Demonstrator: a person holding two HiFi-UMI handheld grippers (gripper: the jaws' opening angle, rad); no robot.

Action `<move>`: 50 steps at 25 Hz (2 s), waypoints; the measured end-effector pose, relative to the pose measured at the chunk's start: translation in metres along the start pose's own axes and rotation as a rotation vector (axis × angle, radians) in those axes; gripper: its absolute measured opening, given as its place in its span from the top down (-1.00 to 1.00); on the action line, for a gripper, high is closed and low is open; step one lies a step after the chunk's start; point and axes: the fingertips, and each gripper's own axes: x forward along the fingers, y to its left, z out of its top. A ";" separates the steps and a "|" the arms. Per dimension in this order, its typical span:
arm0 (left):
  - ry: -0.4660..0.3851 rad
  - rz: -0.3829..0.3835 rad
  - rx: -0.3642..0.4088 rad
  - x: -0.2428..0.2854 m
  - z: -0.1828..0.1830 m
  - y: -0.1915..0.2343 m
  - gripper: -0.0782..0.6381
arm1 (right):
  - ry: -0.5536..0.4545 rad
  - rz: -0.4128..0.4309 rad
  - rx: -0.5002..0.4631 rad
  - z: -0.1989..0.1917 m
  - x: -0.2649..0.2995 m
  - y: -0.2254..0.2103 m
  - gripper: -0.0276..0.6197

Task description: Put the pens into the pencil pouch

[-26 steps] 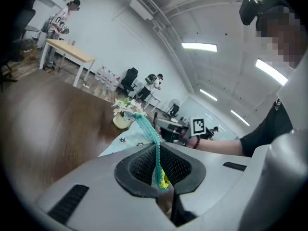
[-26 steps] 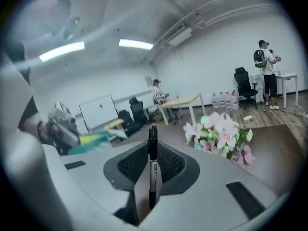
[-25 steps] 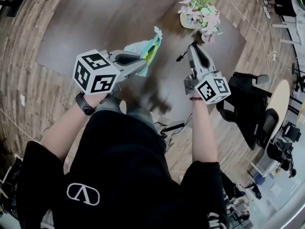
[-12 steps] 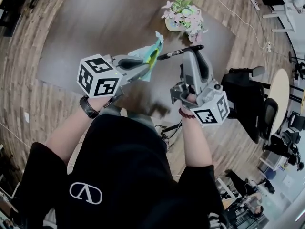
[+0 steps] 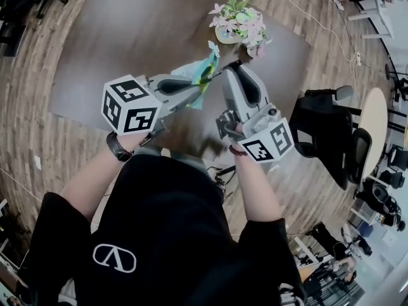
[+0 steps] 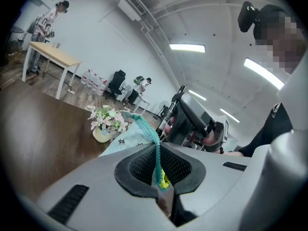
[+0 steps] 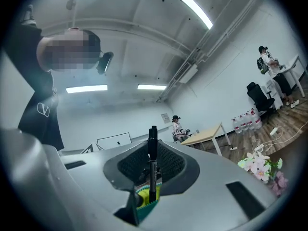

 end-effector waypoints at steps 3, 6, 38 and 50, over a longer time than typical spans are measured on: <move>-0.015 -0.003 0.005 0.001 0.006 -0.001 0.73 | 0.043 0.005 -0.007 -0.014 0.001 0.003 0.73; -0.024 -0.005 0.008 0.000 0.012 -0.002 0.73 | 0.116 0.002 -0.019 -0.030 0.003 0.003 0.73; 0.272 0.187 0.079 0.050 -0.143 0.107 0.73 | 0.107 -0.281 0.045 -0.022 -0.113 -0.034 0.27; 0.352 0.102 0.120 0.123 -0.177 0.091 0.50 | 0.097 -0.368 0.082 -0.028 -0.152 -0.039 0.27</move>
